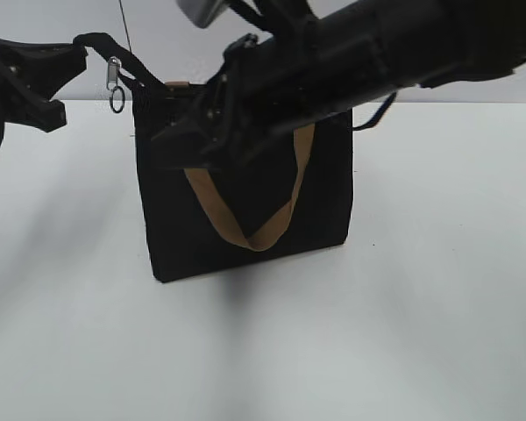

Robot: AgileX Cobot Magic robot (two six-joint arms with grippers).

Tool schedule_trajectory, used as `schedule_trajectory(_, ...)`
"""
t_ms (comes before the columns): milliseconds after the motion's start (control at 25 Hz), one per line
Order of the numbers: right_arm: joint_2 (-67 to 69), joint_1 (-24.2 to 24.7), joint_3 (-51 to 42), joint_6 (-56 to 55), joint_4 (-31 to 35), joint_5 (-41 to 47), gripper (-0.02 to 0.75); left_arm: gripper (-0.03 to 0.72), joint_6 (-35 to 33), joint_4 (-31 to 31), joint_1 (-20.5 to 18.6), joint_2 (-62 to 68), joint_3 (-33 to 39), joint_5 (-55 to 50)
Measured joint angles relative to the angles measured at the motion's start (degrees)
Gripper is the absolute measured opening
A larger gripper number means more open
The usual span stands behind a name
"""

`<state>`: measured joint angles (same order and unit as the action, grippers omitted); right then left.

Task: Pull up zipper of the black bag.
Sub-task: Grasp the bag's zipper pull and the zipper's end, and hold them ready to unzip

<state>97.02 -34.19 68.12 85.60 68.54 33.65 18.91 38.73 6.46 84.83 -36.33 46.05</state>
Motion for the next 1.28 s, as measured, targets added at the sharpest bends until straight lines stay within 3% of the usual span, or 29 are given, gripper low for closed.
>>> schedule_trajectory(320, 9.1, -2.0, 9.2, 1.3, 6.5, -1.4, 0.428, 0.002, 0.0, 0.0, 0.0, 0.0, 0.0, 0.0)
schedule_trajectory(880, 16.2, -2.1, 14.9, 2.9, 12.8, -4.5, 0.427, 0.001, 0.0, 0.0, 0.0, 0.0, 0.0, 0.7)
schedule_trajectory(1000, 17.0, -2.2, 14.9, 3.0, 13.5, -6.2, 0.372, 0.001, 0.0, 0.0, 0.0, 0.0, 0.0, 1.0)
schedule_trajectory(1200, 17.3, -2.2, 15.0, 3.0, 14.9, -10.5, 0.176, 0.001, 0.0, 0.0, 0.0, 0.0, 0.0, 1.2)
schedule_trajectory(1280, 17.3, -2.2, 15.0, 3.0, 15.8, -11.2, 0.144, 0.001, 0.0, 0.0, 0.0, 0.0, 0.0, 1.3)
